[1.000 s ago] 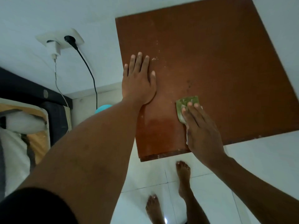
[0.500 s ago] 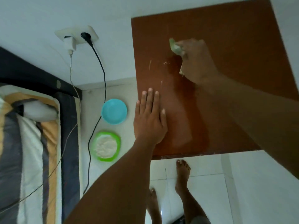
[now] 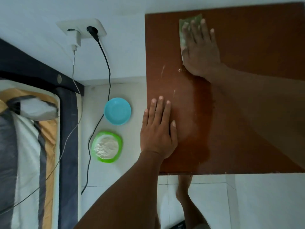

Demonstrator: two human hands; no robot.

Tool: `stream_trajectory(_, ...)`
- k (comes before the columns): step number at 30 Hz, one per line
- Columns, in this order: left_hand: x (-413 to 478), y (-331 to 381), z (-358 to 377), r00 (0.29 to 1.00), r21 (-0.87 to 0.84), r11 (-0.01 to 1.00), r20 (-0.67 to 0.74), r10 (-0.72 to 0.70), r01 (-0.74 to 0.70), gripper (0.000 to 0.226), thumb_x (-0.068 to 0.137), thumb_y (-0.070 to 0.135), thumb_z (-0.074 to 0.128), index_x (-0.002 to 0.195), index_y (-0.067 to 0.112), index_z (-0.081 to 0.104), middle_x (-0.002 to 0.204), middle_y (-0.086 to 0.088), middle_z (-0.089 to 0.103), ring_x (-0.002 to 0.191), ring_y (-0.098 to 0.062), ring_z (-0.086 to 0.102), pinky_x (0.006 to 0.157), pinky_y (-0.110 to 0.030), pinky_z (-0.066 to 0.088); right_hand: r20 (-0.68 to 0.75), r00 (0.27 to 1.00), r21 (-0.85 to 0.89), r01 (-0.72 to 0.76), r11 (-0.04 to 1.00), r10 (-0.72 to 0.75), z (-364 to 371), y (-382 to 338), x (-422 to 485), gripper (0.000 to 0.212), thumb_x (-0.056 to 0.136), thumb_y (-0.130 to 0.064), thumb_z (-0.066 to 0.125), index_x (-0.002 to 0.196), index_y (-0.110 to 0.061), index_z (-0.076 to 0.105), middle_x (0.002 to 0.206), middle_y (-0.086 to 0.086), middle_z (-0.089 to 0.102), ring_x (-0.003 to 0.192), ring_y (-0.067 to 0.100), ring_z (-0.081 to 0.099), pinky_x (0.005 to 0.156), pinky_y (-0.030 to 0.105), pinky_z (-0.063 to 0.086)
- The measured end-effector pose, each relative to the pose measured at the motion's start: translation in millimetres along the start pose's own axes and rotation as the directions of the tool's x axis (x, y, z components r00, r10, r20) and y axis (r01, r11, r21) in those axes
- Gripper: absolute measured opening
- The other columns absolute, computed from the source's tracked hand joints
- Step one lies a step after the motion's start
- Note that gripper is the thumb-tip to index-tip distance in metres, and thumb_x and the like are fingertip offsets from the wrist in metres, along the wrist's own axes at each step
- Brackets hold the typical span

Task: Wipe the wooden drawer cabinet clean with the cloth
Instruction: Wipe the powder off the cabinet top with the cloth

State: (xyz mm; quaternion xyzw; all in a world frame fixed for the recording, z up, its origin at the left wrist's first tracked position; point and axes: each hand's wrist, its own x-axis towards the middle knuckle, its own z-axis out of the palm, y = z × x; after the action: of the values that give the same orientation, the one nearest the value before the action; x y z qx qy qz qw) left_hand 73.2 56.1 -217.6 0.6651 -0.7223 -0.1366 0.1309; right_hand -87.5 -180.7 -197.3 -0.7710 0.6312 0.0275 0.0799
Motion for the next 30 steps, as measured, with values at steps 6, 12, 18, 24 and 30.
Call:
stream_trajectory(6, 1, -1, 0, 1.0, 0.009, 1.0, -0.008, 0.021, -0.021, 0.061, 0.106, 0.034, 0.034, 0.163, 0.014, 0.03, 0.172, -0.008, 0.019, 0.161, -0.024, 0.008, 0.13, -0.046, 0.009, 0.013, 0.999, 0.027, -0.046, 0.999, 0.046, 21, -15, -133, 0.067, 0.101, -0.039, 0.022, 0.16, -0.018, 0.0, 0.169, 0.008, -0.002, 0.156, 0.03, -0.005, 0.125, 0.054, 0.005)
stream_trajectory(12, 1, -3, -1, 0.999, -0.01, 0.999, -0.01, 0.047, -0.047, 0.06, 0.106, 0.032, 0.028, 0.163, 0.013, 0.029, 0.172, -0.008, 0.02, 0.16, -0.026, 0.009, 0.13, -0.046, 0.009, 0.008, 0.996, 0.032, -0.086, 0.996, 0.086, 43, -46, -279, 0.064, 0.104, -0.038, 0.022, 0.161, -0.017, 0.004, 0.169, 0.009, -0.001, 0.156, 0.029, -0.004, 0.125, 0.054, 0.01)
stream_trajectory(18, -1, -4, -1, 0.999, -0.007, 0.999, 0.001, 0.042, -0.042, 0.061, 0.107, 0.034, 0.027, 0.164, 0.015, 0.024, 0.173, -0.006, 0.016, 0.161, -0.025, 0.006, 0.13, -0.044, 0.005, -0.12, 0.991, 0.213, -0.038, 0.976, 0.065, 61, -67, -359, 0.069, 0.09, 0.0, 0.057, 0.154, -0.011, 0.035, 0.164, 0.009, 0.027, 0.154, 0.03, 0.018, 0.117, 0.053, 0.036)
stream_trajectory(24, -3, -3, -1, 0.999, -0.067, 0.997, -0.035, 0.031, -0.033, 0.06, 0.105, 0.034, 0.028, 0.162, 0.013, 0.031, 0.172, -0.007, 0.021, 0.16, -0.025, 0.01, 0.129, -0.04, 0.003, -0.094, 0.991, 0.275, 0.113, 0.955, -0.09, 21, -63, -378, 0.068, 0.058, 0.017, 0.084, 0.12, -0.007, 0.07, 0.116, 0.007, 0.072, 0.099, 0.027, 0.066, 0.078, 0.035, 0.06)
stream_trajectory(30, 14, -9, -5, 0.999, -0.105, 0.993, -0.008, 0.047, -0.047, 0.061, 0.105, 0.033, 0.029, 0.162, 0.011, 0.029, 0.172, -0.007, 0.02, 0.16, -0.024, 0.009, 0.13, -0.041, 0.006, -0.135, 0.974, 0.472, -0.098, 0.876, 0.181, -42, -30, -254, 0.038, 0.098, 0.002, 0.05, 0.13, -0.014, 0.063, 0.107, 0.0, 0.062, 0.095, 0.018, 0.059, 0.079, 0.025, 0.044)
